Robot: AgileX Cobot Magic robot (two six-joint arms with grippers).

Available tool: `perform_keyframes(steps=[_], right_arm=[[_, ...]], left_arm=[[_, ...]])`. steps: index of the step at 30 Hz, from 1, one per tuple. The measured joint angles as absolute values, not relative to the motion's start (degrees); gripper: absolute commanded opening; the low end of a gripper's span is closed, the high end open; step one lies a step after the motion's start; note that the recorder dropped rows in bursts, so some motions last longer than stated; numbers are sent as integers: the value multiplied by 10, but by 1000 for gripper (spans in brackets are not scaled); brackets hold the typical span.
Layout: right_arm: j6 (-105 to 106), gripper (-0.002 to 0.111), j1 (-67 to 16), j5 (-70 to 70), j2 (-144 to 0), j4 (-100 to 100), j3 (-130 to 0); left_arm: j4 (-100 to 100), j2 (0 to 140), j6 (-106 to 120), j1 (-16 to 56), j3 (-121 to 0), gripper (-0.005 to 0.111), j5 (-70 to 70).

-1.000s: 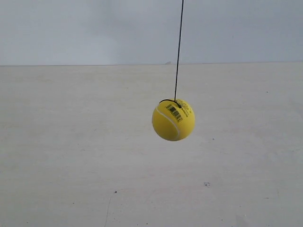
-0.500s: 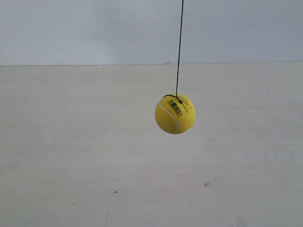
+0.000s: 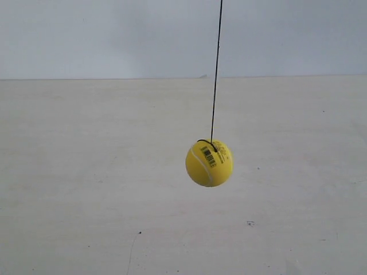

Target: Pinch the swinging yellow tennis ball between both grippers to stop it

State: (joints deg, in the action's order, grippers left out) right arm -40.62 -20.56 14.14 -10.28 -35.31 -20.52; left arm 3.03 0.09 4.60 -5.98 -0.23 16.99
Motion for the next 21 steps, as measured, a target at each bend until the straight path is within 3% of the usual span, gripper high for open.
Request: perform_keyframes(steps=[9, 14, 21], right_arm=[[-394, 0, -206, 137, -103, -351, -205], [-204, 0, -204, 114, -50, -206, -205], [-77, 0, -94, 128, -3, -78, -205]], left_arm=[[30, 1, 46, -60, -2, 5, 170], [30, 1, 46, -60, -2, 5, 170], [30, 1, 46, -60, -2, 5, 171]])
